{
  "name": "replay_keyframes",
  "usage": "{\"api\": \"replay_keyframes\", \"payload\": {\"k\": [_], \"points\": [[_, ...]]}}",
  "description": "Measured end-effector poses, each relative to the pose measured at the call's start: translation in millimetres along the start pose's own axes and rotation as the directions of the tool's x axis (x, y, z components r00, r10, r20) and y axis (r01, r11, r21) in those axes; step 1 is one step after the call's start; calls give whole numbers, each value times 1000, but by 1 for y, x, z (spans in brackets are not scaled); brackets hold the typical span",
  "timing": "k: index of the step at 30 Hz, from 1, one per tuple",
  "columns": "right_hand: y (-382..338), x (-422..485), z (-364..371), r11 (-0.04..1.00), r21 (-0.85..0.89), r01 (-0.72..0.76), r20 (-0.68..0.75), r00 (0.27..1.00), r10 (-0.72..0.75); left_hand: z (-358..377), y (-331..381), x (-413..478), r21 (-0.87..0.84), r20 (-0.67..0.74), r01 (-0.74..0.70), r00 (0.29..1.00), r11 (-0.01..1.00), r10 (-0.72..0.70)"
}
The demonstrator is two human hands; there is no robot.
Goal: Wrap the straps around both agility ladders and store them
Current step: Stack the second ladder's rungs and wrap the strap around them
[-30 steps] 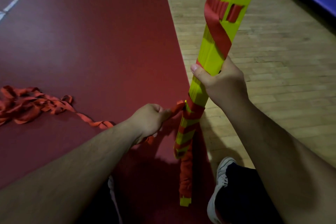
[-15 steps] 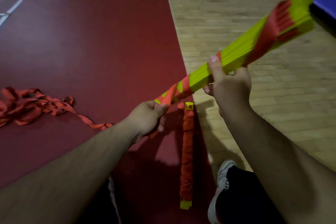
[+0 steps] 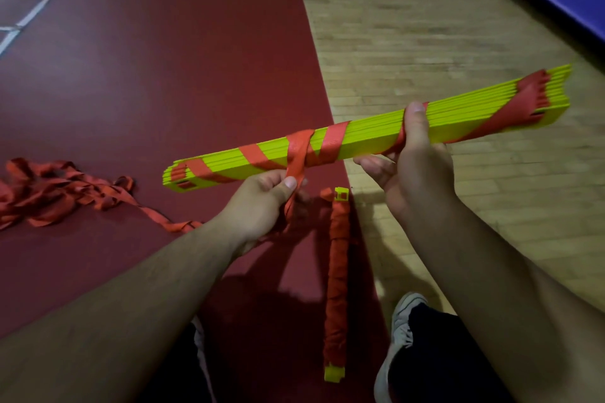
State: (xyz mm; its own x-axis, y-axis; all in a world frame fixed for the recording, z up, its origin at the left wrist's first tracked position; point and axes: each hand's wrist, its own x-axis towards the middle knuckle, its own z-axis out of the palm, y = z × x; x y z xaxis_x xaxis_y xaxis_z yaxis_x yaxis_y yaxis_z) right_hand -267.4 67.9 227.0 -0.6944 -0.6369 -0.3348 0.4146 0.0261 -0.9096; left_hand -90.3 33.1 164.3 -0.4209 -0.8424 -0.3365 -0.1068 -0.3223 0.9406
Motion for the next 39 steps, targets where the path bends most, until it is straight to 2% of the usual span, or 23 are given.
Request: {"api": "replay_keyframes", "payload": {"k": [5,8,12,16,19,21,24,26,28,30,33,36,39], "points": [[1,7,-4,997,28,-76,-38,996,77,-1,-4,3,69,-19,-68,997,995,69],[-2,7,-5,987,50,-150,-41,988,152,-4,1,3,-20,21,-96,995,995,96],[-5,5,-7,969,40,-245,-31,969,246,-5,9,1,-97,-54,-141,989,985,137],[-7,5,-7,954,35,-297,5,955,297,-5,12,1,-98,-112,-202,975,974,191],[-8,5,-7,963,49,-264,124,959,256,-6,15,2,-125,-166,-194,971,973,172],[-9,6,-6,976,53,-210,250,949,191,-9,18,3,-235,-180,-157,977,959,116],[-12,7,-5,995,27,-97,442,894,75,-18,27,4,-390,-76,-63,996,919,36],[-9,8,-8,999,45,-18,541,841,-9,-24,32,3,-403,6,38,999,915,-39],[-5,5,-9,995,89,-34,591,806,-25,-24,35,4,-416,33,96,995,904,-90],[-4,0,-5,991,96,-89,514,857,27,-20,36,3,-427,8,95,995,899,-101],[-5,0,0,979,135,-150,331,938,98,-18,32,3,-323,-39,-25,999,946,13],[-7,3,1,965,180,-192,228,962,149,-18,29,1,-113,-27,-58,998,992,55],[-7,0,1,950,167,-264,212,951,227,-15,27,1,-150,-45,-50,998,987,44]]}}
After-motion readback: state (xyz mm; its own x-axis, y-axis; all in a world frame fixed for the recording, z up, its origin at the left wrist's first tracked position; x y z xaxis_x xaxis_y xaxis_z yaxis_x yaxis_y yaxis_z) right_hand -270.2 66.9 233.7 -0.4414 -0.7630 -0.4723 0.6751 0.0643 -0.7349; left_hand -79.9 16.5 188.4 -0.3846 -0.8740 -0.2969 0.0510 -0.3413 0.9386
